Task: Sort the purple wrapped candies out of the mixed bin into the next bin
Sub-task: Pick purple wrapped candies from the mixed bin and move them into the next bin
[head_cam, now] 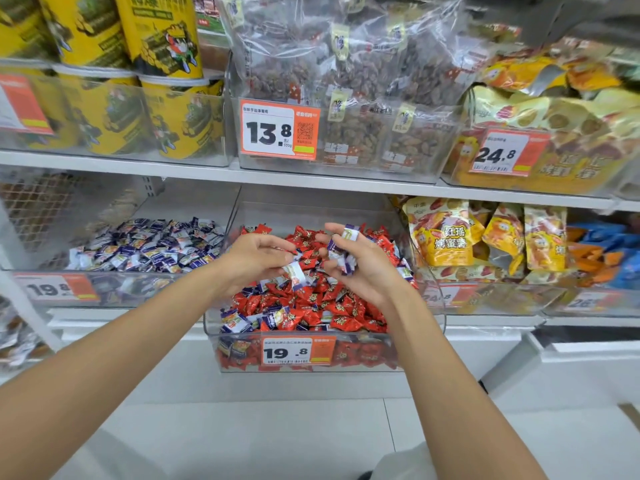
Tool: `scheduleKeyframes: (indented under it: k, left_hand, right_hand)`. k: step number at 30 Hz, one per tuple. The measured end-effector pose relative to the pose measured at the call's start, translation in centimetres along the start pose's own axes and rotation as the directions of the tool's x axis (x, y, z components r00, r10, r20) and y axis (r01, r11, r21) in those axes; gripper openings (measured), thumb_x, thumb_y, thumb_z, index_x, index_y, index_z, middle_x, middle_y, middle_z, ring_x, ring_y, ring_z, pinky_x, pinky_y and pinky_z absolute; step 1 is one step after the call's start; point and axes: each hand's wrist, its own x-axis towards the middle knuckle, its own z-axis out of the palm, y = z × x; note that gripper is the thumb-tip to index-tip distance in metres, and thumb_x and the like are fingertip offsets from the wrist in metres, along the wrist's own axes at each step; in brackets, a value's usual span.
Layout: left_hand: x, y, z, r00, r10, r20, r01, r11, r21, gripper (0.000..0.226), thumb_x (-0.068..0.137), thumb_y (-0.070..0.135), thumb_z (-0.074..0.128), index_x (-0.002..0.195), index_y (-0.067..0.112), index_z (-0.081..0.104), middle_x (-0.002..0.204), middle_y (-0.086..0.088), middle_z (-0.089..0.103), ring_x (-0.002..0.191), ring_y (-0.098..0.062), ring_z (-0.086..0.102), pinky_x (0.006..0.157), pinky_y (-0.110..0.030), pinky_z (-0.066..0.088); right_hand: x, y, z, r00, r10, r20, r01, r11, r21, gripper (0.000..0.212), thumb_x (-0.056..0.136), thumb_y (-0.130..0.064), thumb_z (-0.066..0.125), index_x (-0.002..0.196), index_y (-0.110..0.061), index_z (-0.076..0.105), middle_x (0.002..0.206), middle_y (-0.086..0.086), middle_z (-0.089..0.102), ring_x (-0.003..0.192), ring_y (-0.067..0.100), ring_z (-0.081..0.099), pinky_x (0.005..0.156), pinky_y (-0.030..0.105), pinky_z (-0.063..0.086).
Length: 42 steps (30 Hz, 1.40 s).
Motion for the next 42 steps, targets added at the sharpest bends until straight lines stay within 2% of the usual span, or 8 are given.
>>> scheduleKeyframes:
  k: [8,15,21,26,32,36,39,42]
  left_hand:
    - [-0.5,1.4,0.2,0.972,0.183,-0.148,-0.193,0.98,-0.052,0.017,0.084,0.003,0.072,0.097,0.013,0.07,0.093,-0.003,0.07,0.08,-0.01,0.068,0.066,-0.016,0.055]
    - [-0.6,3.2,1.0,0.926,0.376,-0.039,-0.357,0.904,0.236,0.021,0.08,0.01,0.077,0.1,0.014,0.07,0.095,0.0,0.072,0.084,-0.012,0.07,0.076,-0.022,0.057]
    - [0.2,2.7,0.0,0.907,0.42,-0.038,-0.383,0.858,0.342,0.017,0.088,0.014,0.069,0.104,0.017,0.069,0.102,0.009,0.07,0.089,0.003,0.065,0.077,-0.007,0.048]
    - [1.6,-0.9,-1.1,0.946,0.285,0.152,-0.32,0.766,0.557,0.02,0.086,0.014,0.072,0.104,0.02,0.069,0.105,0.007,0.068,0.095,-0.007,0.064,0.091,-0.028,0.053]
    - [5.0,-2.9,1.7,0.956,0.141,0.257,-0.289,0.599,0.747,0.045,0.086,0.03,0.072,0.129,0.02,0.06,0.128,0.003,0.06,0.115,-0.016,0.057,0.098,-0.032,0.046]
    - [6.0,-2.0,1.6,0.953,0.21,0.216,-0.301,0.631,0.714,0.021,0.081,0.026,0.078,0.097,0.015,0.072,0.085,0.003,0.067,0.072,-0.013,0.057,0.065,-0.024,0.045]
    - [5.6,-0.2,-0.2,0.955,0.269,0.126,-0.289,0.74,0.607,0.014,0.082,0.002,0.071,0.086,0.01,0.061,0.09,-0.002,0.069,0.074,-0.014,0.067,0.066,-0.038,0.056]
    - [4.7,0.4,-2.1,0.973,0.174,0.15,-0.229,0.678,0.698,0.024,0.088,-0.008,0.046,0.09,0.015,0.054,0.087,0.002,0.063,0.052,-0.004,0.055,0.043,-0.019,0.038]
  right_hand:
    - [-1.1,-0.4,0.6,0.981,0.179,0.081,-0.189,0.971,0.143,0.032,0.083,-0.018,0.066,0.114,-0.01,0.07,0.12,0.021,0.061,0.083,0.024,0.059,0.056,0.023,0.049]
    - [0.2,1.5,1.3,0.935,0.35,0.06,-0.345,0.857,0.384,0.031,0.093,-0.024,0.059,0.117,-0.005,0.061,0.113,0.021,0.059,0.097,0.029,0.06,0.066,0.034,0.056]
    - [0.2,0.5,1.3,0.965,0.261,-0.019,-0.233,0.892,0.386,0.021,0.088,-0.005,0.062,0.108,-0.004,0.065,0.112,0.025,0.056,0.086,0.027,0.062,0.052,0.021,0.054]
    - [-0.1,-1.9,-1.1,0.98,0.056,-0.191,-0.063,0.998,-0.032,0.01,0.094,-0.001,0.054,0.097,-0.007,0.061,0.094,0.015,0.058,0.066,0.018,0.054,0.04,0.016,0.039]
    - [-1.2,-2.7,-2.6,0.971,-0.157,-0.182,0.045,0.864,-0.502,0.026,0.087,-0.028,0.072,0.078,-0.019,0.05,0.075,-0.001,0.042,0.056,0.009,0.033,0.043,0.02,0.028]
    - [-1.4,-3.1,-3.4,0.952,-0.167,-0.256,-0.017,0.806,-0.592,0.045,0.085,-0.063,0.059,0.076,-0.019,0.055,0.089,0.0,0.057,0.067,0.011,0.042,0.048,0.02,0.036]
    - [-1.4,-3.3,-4.2,0.949,-0.226,-0.22,0.042,0.782,-0.622,0.042,0.095,-0.049,0.052,0.069,-0.017,0.057,0.089,-0.002,0.062,0.078,0.014,0.048,0.043,0.017,0.036]
    - [-1.5,-3.1,-4.4,0.959,-0.247,-0.137,0.076,0.695,-0.715,0.023,0.096,-0.041,0.055,0.093,-0.027,0.073,0.101,-0.004,0.065,0.087,0.012,0.054,0.055,0.02,0.042]
